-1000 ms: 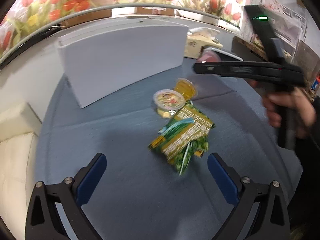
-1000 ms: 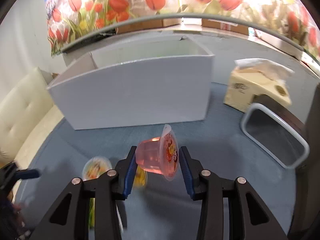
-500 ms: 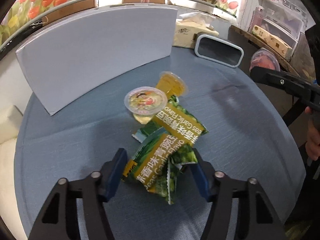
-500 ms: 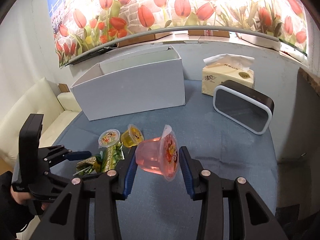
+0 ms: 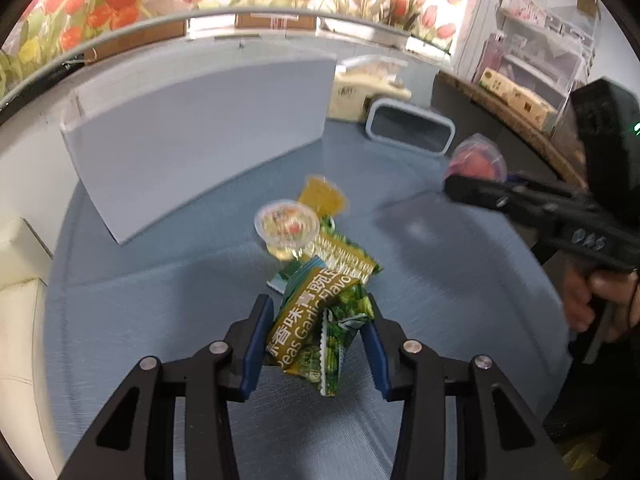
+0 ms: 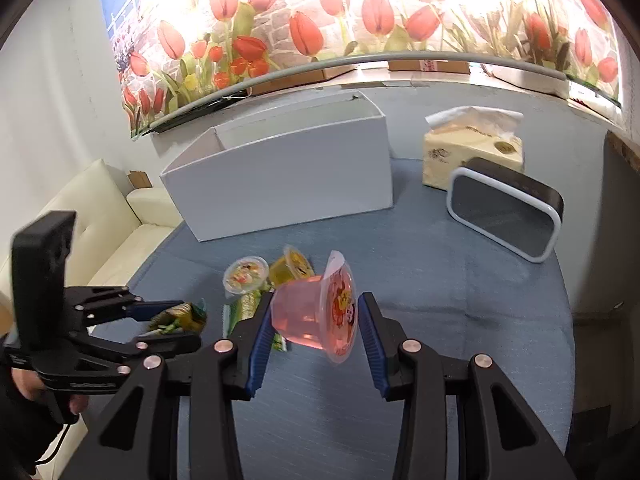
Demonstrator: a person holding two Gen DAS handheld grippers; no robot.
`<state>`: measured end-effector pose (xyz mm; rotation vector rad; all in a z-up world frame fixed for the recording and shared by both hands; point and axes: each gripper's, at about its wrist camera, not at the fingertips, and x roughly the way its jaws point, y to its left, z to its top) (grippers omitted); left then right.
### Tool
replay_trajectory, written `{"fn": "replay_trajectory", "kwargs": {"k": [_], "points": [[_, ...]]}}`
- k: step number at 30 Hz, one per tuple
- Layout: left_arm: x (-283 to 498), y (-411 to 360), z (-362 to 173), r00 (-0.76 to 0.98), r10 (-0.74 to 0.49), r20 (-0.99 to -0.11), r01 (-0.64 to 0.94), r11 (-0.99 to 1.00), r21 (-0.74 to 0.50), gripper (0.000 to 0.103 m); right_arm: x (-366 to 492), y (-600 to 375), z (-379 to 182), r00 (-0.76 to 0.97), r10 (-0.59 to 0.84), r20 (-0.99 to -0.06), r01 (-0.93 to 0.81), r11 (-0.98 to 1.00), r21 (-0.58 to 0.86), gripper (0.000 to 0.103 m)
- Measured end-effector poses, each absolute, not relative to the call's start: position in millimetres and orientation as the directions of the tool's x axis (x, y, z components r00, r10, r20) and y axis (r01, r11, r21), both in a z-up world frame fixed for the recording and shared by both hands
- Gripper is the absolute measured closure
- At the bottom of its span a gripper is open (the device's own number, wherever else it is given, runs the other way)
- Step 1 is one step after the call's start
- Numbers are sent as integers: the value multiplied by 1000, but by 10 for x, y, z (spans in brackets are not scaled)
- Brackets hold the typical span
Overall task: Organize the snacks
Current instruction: 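Carry the pink cup and pea bag into the white box and release both, then move both grippers back toward the remaining snacks on the table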
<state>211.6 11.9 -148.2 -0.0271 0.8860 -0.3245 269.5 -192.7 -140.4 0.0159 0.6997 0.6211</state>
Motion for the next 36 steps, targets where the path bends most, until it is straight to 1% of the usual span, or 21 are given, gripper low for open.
{"fn": "replay_trajectory", "kwargs": {"k": [2, 4, 7, 13, 16, 18, 22, 26, 28, 29, 30, 31, 32, 33, 34, 35, 36], "points": [[2088, 177, -1299, 614, -286, -735, 262, 953, -152, 55, 2701, -1869, -1336, 594, 550, -587, -541, 813, 213, 58], [2101, 240, -1131, 638, -286, -715, 258, 954, -152, 55, 2732, -1779, -1207, 599, 562, -570, -559, 803, 205, 63], [2227, 366, -865, 681, -266, -683, 231, 962, -144, 55, 2845, -1642, -988, 611, 575, -544, -574, 795, 196, 64], [2707, 677, -410, 744, -218, -631, 172, 976, -135, 55, 3277, -1304, -529, 618, 612, -494, -613, 768, 185, 64], [3055, 830, -317, 757, -192, -624, 136, 981, -137, 55, 3548, -1114, -401, 617, 613, -493, -615, 767, 185, 64], [3307, 947, -317, 757, -173, -630, 116, 984, -132, 55, 3746, -994, -377, 617, 607, -501, -615, 769, 176, 64], [3776, 1136, -464, 731, -148, -666, 81, 988, -130, 55, 4209, -734, -474, 605, 567, -558, -599, 786, 149, 64], [4024, 1189, -687, 692, -102, -715, 62, 995, -81, 55, 4515, -577, -687, 590, 517, -620, -581, 805, 119, 64], [4087, 1215, -804, 672, -88, -736, 56, 996, -69, 52, 4603, -545, -783, 582, 500, -641, -572, 812, 114, 64], [4125, 1238, -867, 656, -79, -750, 43, 997, -66, 50, 4625, -534, -814, 583, 489, -649, -571, 815, 101, 64], [4138, 1250, -903, 645, -65, -762, 30, 998, -60, 37, 4646, -525, -845, 593, 471, -654, -563, 822, 82, 63], [4152, 1264, -942, 628, -53, -776, 17, 998, -55, 26, 4658, -540, -858, 597, 466, -653, -557, 827, 82, 53], [4135, 1273, -959, 627, -55, -777, 14, 998, -59, 9, 4670, -574, -860, 600, 467, -650, -547, 832, 93, 39], [4086, 1267, -962, 644, -84, -761, 45, 996, -72, 6, 4670, -614, -856, 606, 469, -643, -537, 837, 104, 7], [4072, 1251, -954, 647, -82, -758, 51, 997, -64, 2, 4643, -682, -831, 625, 476, -619, -528, 842, 114, 0], [4067, 1220, -943, 644, -55, -763, 41, 998, -37, 0, 4617, -719, -812, 636, 480, -604, -528, 842, 114, 0], [4065, 1202, -930, 639, -43, -768, 33, 999, -28, 0, 4600, -749, -792, 646, 474, -599, -523, 846, 105, 0]]}}
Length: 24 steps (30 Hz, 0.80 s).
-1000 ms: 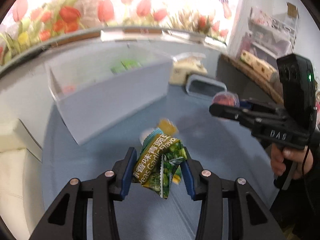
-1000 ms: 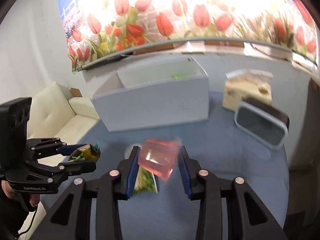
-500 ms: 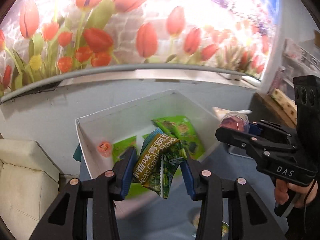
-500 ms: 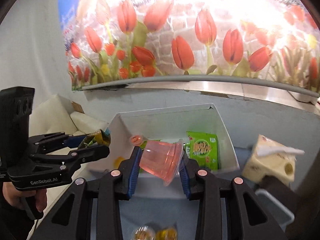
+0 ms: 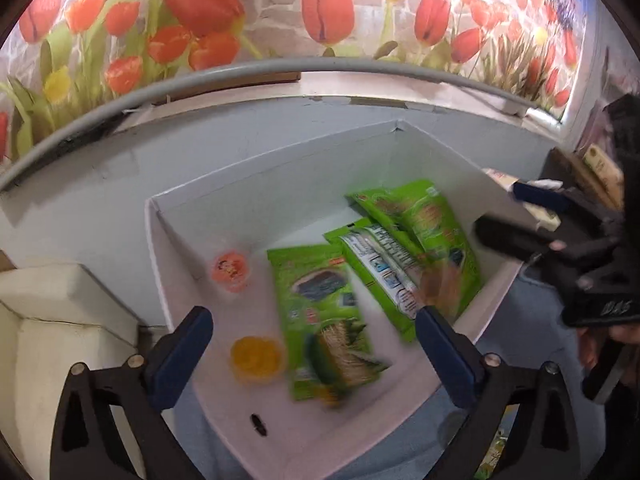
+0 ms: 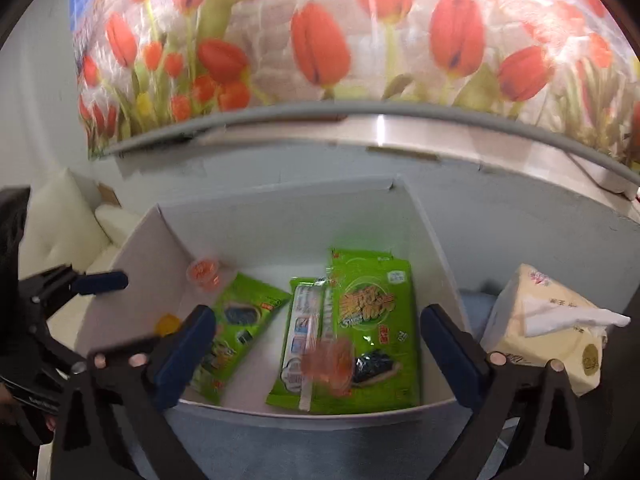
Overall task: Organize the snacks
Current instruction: 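Move both grippers back toward the remaining snacks on the table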
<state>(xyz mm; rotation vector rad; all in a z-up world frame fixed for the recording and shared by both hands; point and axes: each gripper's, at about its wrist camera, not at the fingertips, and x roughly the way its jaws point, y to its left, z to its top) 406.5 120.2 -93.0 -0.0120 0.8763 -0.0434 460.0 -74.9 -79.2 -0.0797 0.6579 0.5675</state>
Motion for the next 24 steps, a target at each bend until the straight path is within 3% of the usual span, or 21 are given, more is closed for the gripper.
{"fn": "replay_trajectory", "kwargs": {"k": [15, 24], "points": [[3713, 1034, -472, 694, -25, -719, 23, 1000, -13, 0, 4102, -1235, -532, 707, 465, -533, -493, 864, 101, 0], [2801, 863, -456, 731, -16, -682, 41, 999, 19, 0, 3480, -1446, -1037, 636, 498, -590, -503, 847, 173, 0]]}}
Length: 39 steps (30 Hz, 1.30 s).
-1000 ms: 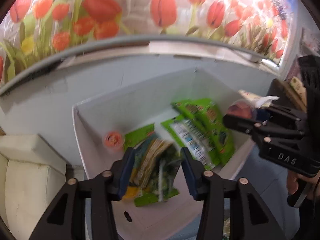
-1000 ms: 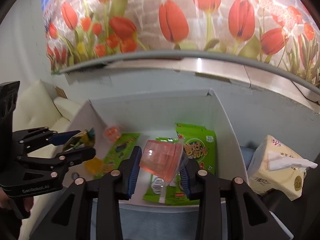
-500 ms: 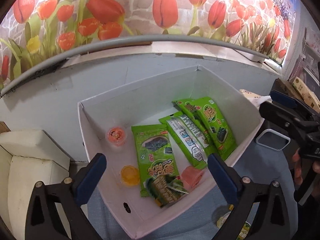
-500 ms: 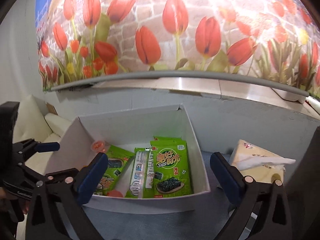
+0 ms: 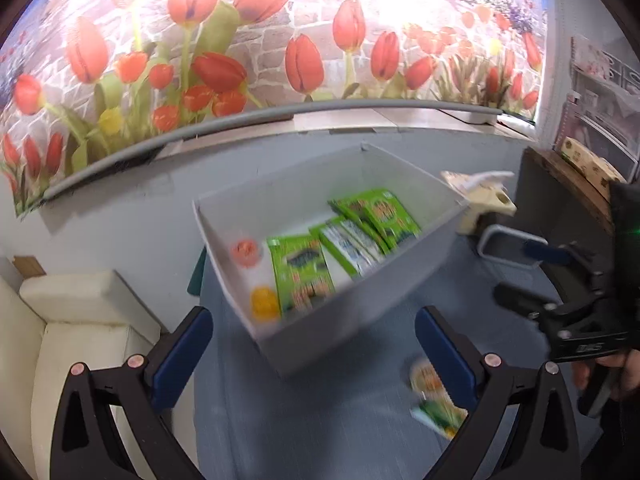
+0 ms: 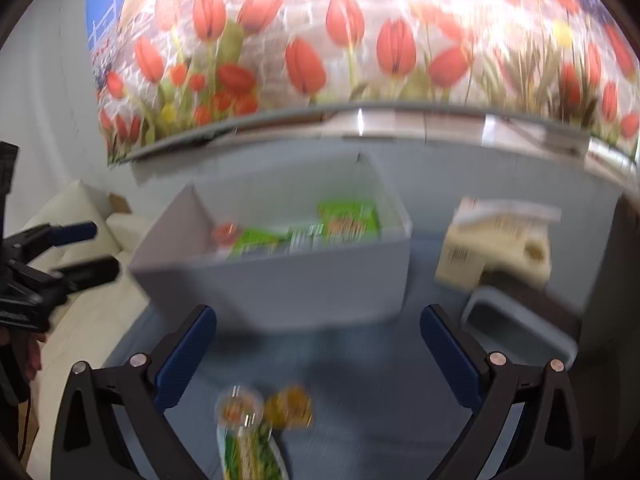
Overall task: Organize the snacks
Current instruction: 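Move both grippers back toward the remaining snacks on the table, then grasp the second green pea snack bag with the right gripper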
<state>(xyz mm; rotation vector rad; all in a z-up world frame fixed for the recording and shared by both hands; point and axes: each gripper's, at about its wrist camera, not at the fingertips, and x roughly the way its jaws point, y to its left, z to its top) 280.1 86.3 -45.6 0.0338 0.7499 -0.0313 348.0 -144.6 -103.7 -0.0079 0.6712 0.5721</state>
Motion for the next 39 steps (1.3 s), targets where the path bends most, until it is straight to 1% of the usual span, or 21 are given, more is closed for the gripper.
{"fn": "replay_trajectory", "kwargs": {"k": [5, 10, 14, 18, 20, 21, 22, 24, 27, 29, 30, 31, 34, 37, 39], "points": [[2235, 835, -668, 726, -48, -686, 38, 999, -30, 0, 3215, -1488, -1413, 605, 510, -612, -516, 836, 186, 0], [1793, 809, -937, 710, -100, -697, 23, 993, -118, 0, 2985, -1469, -1690, 614, 462, -640, -518, 848, 115, 0], [1595, 732, -1115, 694, -118, -710, 21, 989, -143, 0, 2845, -1452, -1772, 601, 484, -636, -524, 839, 144, 0], [1551, 679, -1202, 678, -130, -723, 26, 988, -153, 0, 2751, -1208, -1846, 582, 487, -651, -564, 819, 108, 0], [1528, 666, -1218, 677, -131, -724, 27, 988, -153, 0, 2769, -1046, -1900, 553, 475, -685, -586, 806, 86, 7], [1538, 677, -1222, 675, -133, -726, 28, 988, -154, 0, 2790, -993, -1914, 550, 463, -694, -587, 806, 73, 20], [1534, 687, -1230, 674, -134, -727, 28, 987, -157, 0, 2798, -960, -1918, 552, 455, -699, -587, 807, 63, 29], [1521, 709, -1247, 672, -134, -729, 21, 987, -162, 0, 2815, -894, -1945, 537, 449, -714, -595, 801, 56, 33], [1518, 741, -1278, 668, -129, -733, 10, 986, -164, 0, 2842, -814, -2003, 508, 428, -747, -605, 795, 44, 33], [1514, 768, -1290, 666, -132, -735, 6, 985, -172, 0, 2833, -798, -2006, 507, 426, -749, -612, 790, 36, 38], [1516, 782, -1293, 665, -134, -735, 5, 985, -175, 0, 2830, -802, -2006, 509, 426, -748, -611, 791, 35, 38], [1524, 789, -1296, 663, -136, -736, 5, 984, -177, 0, 2824, -808, -2006, 513, 421, -748, -608, 793, 29, 46], [1538, 793, -1310, 661, -143, -737, 4, 982, -187, 0, 2797, -837, -1998, 511, 432, -743, -613, 790, 38, 57], [1557, 772, -1330, 656, -147, -740, 7, 982, -188, 0, 2774, -884, -1988, 500, 451, -740, -618, 784, 61, 66], [1572, 741, -1352, 649, -151, -745, 16, 983, -185, 0, 2757, -927, -1970, 494, 460, -738, -621, 781, 71, 69]]}}
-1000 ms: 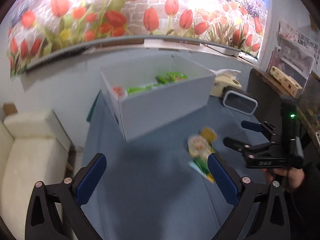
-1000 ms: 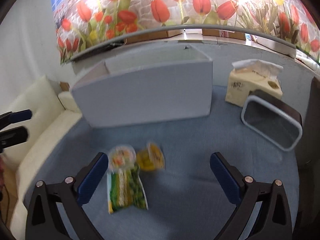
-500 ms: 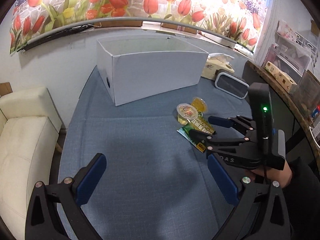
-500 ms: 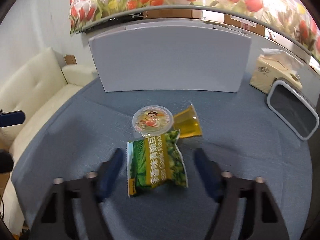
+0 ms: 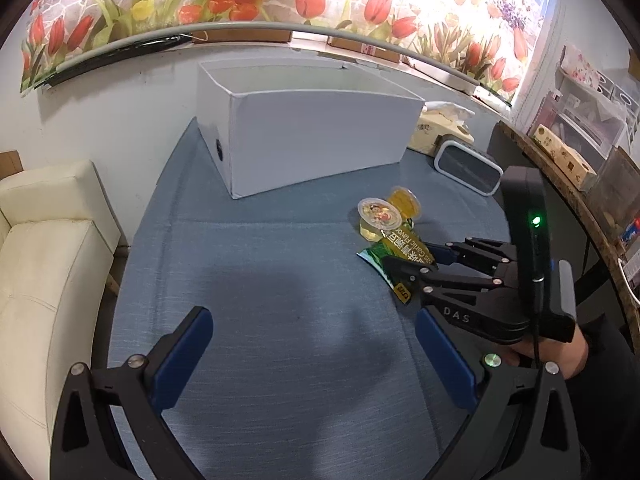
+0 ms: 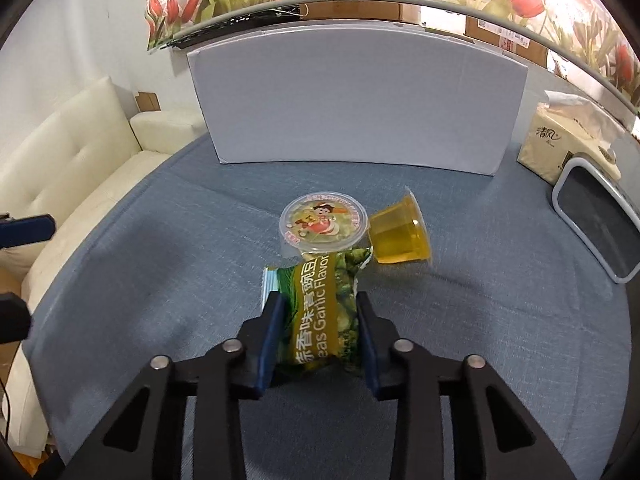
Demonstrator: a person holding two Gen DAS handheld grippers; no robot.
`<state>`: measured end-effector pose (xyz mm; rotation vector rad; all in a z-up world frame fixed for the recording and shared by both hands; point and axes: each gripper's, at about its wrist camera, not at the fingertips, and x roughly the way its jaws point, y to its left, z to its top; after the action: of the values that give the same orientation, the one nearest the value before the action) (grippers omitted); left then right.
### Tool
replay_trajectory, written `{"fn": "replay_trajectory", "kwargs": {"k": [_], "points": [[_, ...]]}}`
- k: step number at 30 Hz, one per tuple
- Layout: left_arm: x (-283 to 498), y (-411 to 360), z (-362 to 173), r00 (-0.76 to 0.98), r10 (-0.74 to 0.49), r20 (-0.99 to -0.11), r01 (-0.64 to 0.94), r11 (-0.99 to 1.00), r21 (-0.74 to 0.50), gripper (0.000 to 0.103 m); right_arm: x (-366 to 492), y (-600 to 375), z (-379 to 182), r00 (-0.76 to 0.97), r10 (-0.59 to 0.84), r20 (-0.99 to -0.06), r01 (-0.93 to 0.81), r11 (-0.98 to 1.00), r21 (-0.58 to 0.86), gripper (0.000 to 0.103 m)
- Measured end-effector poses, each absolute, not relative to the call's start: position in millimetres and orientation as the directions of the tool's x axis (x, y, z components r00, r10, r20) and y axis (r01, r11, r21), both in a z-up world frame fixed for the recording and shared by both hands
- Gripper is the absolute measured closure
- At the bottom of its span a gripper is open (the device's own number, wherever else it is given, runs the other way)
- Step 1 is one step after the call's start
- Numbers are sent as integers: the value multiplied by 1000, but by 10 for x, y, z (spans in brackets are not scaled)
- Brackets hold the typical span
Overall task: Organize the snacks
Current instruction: 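Grasp the second green pea snack bag with the right gripper, then grasp the round lidded jelly cup with the left gripper while the right carries the bag into the box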
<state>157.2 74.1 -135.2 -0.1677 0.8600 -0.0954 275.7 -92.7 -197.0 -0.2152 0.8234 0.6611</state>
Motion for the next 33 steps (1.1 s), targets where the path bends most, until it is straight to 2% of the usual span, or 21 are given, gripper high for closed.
{"fn": "replay_trajectory", "kwargs": {"k": [12, 16, 27, 29, 31, 33], "points": [[1782, 462, -1478, 622, -160, -767, 70, 986, -148, 0, 2438, -1429, -1723, 531, 480, -698, -589, 802, 103, 71], [2032, 207, -1593, 612, -140, -779, 105, 990, -95, 0, 2297, -1789, -1649, 570, 447, -689, -535, 839, 101, 71], [2842, -155, -1834, 589, -177, -789, 159, 982, -101, 1, 2030, -2527, -1741, 601, 401, -692, -417, 895, 157, 71], [2919, -157, -1840, 590, -192, -784, 166, 979, -114, 4, 2005, -2589, -1762, 604, 405, -686, -407, 897, 172, 71], [2978, -182, -1859, 587, -189, -788, 182, 978, -99, 12, 2000, -2614, -1774, 606, 402, -687, -400, 900, 174, 71], [3041, -203, -1903, 567, -173, -805, 182, 980, -82, 30, 1994, -2621, -1767, 608, 408, -682, -401, 898, 180, 71]]}}
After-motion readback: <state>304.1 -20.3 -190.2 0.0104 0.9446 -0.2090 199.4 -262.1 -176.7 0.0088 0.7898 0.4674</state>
